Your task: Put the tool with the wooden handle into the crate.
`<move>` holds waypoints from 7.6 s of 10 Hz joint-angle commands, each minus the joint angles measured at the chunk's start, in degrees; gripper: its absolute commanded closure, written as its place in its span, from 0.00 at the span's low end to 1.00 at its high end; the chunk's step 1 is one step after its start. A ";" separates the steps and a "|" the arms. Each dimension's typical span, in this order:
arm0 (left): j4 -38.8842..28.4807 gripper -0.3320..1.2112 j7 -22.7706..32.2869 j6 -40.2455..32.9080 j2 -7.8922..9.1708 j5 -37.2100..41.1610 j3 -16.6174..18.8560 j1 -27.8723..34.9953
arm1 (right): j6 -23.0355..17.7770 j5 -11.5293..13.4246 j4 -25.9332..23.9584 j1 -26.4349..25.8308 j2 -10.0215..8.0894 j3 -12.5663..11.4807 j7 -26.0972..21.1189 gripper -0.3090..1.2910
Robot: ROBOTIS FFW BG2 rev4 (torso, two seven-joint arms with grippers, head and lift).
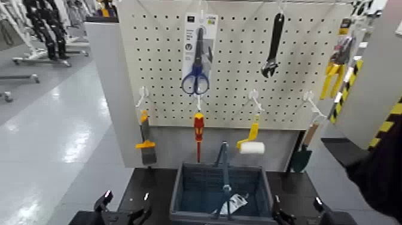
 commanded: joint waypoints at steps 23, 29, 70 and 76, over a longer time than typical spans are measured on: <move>1.12 0.29 -0.88 -1.26 -0.06 1.30 -0.19 -0.44 | 10.27 -4.29 17.91 -27.77 -15.12 -13.75 37.00 0.28; 1.56 0.29 -1.23 -1.34 -0.24 1.30 -0.28 -0.88 | 7.37 -8.24 29.60 -35.95 -18.63 -6.99 40.43 0.33; 2.53 0.29 -1.94 -1.69 -0.50 1.57 -0.19 -1.49 | 2.45 -31.97 26.61 -26.10 -3.34 2.77 38.32 0.91; 2.53 0.29 -1.94 -1.78 -0.50 1.74 -0.11 -1.32 | 5.52 -34.61 26.53 -26.45 -3.52 5.06 37.09 0.86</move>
